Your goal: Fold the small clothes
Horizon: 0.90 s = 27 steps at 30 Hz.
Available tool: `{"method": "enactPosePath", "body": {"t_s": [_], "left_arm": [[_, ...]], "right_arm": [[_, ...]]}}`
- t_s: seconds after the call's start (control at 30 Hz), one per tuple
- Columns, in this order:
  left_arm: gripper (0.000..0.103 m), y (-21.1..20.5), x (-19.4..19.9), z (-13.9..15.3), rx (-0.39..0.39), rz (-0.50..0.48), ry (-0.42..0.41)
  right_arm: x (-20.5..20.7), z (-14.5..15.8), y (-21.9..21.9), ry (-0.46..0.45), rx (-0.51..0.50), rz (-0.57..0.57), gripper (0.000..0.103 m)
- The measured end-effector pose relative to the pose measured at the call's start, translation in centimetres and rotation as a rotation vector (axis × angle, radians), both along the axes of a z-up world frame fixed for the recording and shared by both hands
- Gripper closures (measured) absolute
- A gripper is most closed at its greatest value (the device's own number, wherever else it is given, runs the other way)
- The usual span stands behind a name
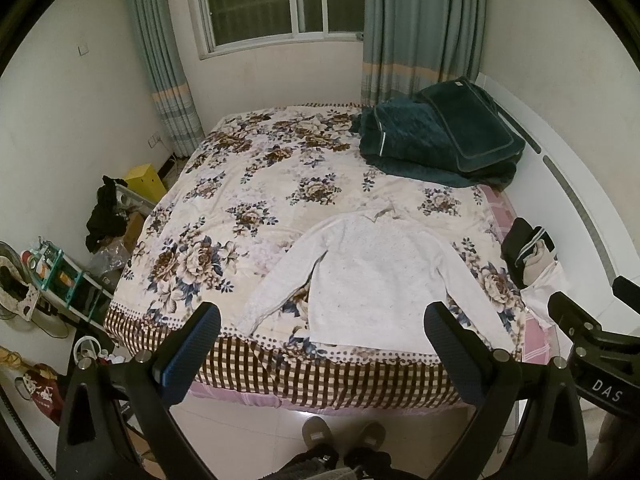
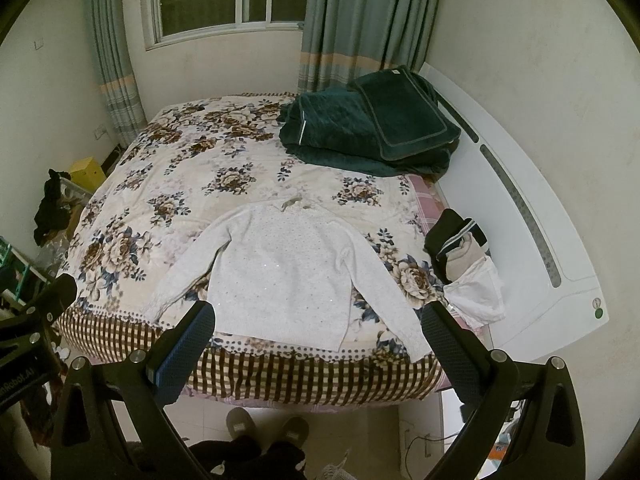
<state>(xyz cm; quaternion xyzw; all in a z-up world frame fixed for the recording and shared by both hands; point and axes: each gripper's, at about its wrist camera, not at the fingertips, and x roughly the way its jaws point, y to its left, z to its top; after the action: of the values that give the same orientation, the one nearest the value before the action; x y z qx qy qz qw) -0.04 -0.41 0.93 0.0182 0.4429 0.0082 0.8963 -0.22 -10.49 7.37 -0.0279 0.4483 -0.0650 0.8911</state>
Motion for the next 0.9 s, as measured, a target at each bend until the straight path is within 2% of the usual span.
{"method": "enactPosePath", "body": {"t_s": [0.4, 0.9], "left_arm": [[0.000, 0.2, -0.3, 0.0, -0.002, -0.001, -0.004], [0.000, -0.3, 0.0, 0.4, -0.009, -0.005, -0.004]], "right_arm": [[-0.6, 1.0, 1.0, -0.004, 0.003, -0.001, 0.000], [-0.5, 0.7, 0.8, -0.005, 0.004, -0.001, 0.000]]}}
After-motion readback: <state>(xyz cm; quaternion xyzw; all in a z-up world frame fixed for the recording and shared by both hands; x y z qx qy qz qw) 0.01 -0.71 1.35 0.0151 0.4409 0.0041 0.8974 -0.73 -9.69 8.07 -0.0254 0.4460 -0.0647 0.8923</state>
